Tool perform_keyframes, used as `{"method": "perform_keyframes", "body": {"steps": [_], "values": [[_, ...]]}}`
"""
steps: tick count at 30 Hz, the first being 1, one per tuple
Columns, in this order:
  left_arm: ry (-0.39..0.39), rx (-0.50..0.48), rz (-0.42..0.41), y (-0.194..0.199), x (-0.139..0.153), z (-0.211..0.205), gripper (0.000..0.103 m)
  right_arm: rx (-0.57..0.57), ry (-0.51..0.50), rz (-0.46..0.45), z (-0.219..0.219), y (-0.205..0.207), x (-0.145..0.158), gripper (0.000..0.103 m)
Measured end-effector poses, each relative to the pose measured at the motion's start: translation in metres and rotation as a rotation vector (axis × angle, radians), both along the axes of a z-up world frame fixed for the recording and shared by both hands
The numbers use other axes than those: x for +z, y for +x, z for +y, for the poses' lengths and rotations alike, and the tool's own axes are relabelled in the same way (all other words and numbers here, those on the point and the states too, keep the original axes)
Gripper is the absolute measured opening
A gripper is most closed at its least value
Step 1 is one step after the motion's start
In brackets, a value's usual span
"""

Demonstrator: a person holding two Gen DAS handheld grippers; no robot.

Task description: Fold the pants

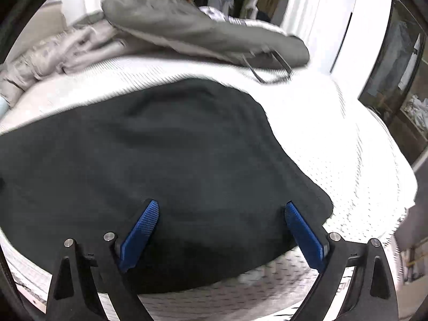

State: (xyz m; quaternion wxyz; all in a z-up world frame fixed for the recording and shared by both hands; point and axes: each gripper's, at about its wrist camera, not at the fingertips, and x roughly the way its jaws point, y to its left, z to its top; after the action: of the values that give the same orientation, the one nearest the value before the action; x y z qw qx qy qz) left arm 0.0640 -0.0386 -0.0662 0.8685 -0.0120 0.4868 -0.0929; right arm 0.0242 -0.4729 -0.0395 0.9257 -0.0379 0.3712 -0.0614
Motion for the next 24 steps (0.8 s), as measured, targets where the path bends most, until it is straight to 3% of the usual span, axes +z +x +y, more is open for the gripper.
{"method": "perform_keyframes", "body": {"steps": [4,8,12,15,17,21,24], "values": [[-0.001,-0.086,-0.021,0.002,0.009,-0.044,0.088,0.069,-0.017,0.044,0.046,0.024,0.01,0.097],[0.025,-0.18,-0.034,0.008,0.007,-0.08,0.089,0.228,-0.058,0.101,0.109,0.032,0.019,0.097],[0.044,-0.234,-0.047,0.003,0.005,-0.104,0.089,0.273,-0.114,0.159,0.143,0.037,-0.003,0.097],[0.027,-0.218,-0.022,0.005,0.0,-0.101,0.09,0.275,-0.186,0.218,0.124,0.035,-0.03,0.097],[0.028,-0.203,-0.014,0.007,-0.005,-0.102,0.091,0.258,-0.203,0.2,0.099,0.031,-0.03,0.097],[0.023,-0.192,-0.029,0.014,-0.011,-0.09,0.093,0.077,-0.14,0.155,0.017,0.032,-0.012,0.096],[0.026,-0.178,-0.047,0.017,-0.016,-0.09,0.097,-0.089,-0.212,0.117,-0.027,0.023,-0.008,0.096]]}}
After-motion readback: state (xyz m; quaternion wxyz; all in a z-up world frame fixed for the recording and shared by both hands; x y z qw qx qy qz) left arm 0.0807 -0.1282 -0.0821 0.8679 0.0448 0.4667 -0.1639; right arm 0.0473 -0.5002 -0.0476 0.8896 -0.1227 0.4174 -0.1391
